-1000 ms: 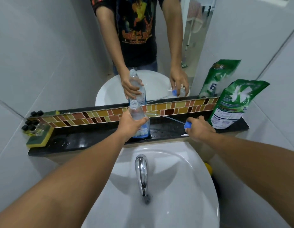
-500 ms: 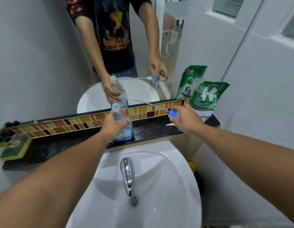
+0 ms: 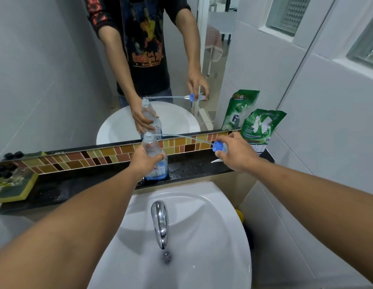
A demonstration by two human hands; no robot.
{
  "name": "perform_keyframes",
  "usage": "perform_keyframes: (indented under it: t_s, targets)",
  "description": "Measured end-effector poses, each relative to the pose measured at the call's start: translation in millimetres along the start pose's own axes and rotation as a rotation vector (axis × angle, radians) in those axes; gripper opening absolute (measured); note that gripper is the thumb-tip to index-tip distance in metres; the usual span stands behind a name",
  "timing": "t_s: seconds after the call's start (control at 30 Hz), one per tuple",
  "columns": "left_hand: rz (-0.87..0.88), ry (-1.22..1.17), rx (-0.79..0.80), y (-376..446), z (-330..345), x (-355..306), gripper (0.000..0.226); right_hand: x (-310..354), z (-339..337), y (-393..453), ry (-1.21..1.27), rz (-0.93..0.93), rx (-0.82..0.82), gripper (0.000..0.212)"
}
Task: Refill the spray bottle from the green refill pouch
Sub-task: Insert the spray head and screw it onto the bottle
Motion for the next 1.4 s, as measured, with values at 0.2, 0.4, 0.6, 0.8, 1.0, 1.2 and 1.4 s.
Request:
perform_keyframes:
  t_s: [0.2,0.4,0.6,0.8,1.0,1.2,1.4]
  targets:
    - [0.005,-0.009,0.001,0.2,0.5,0.2,0.055,11.0,-9.1,3.7,-0.068,-0.023,-0.011,0.047]
    - [0.028,-0.024,0.007,1.8,1.4,0.4,0.053,25.0,-29.7,10.4,-0.188,-0.053,-0.032,0.043]
    - [0.033,-0.023,0.007,4.9,1.8,3.2,0.054,54.2,-53.0,11.2,-0.338,-0.114,-0.052,0.040]
    - [0.047,-0.029,0.013,6.4,2.6,5.5,0.055,104.7,-81.4,11.5,-0.534,-0.202,-0.132,0.044]
    - [0.047,-0.036,0.014,7.5,3.0,6.1,0.061,158.2,-95.9,10.6,-0.546,-0.310,-0.197,0.040]
    - [0.045,-0.051,0.012,7.8,3.2,7.6,0.057,197.0,-64.5,11.4,-0.565,-0.413,-0.179,0.038]
    - [0.055,-0.064,0.023,8.2,4.6,6.2,0.059,216.6,-25.6,23.6,-0.515,-0.440,-0.064,0.040]
Point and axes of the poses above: each hand's wrist, its own y-axis towards the middle knuckle, its own z-axis out of the palm, x = y × z, the point moved 8 cm from there along y, towards the middle knuckle, and after that the axes turned 14 degrees about y, right-handed, at the moved point
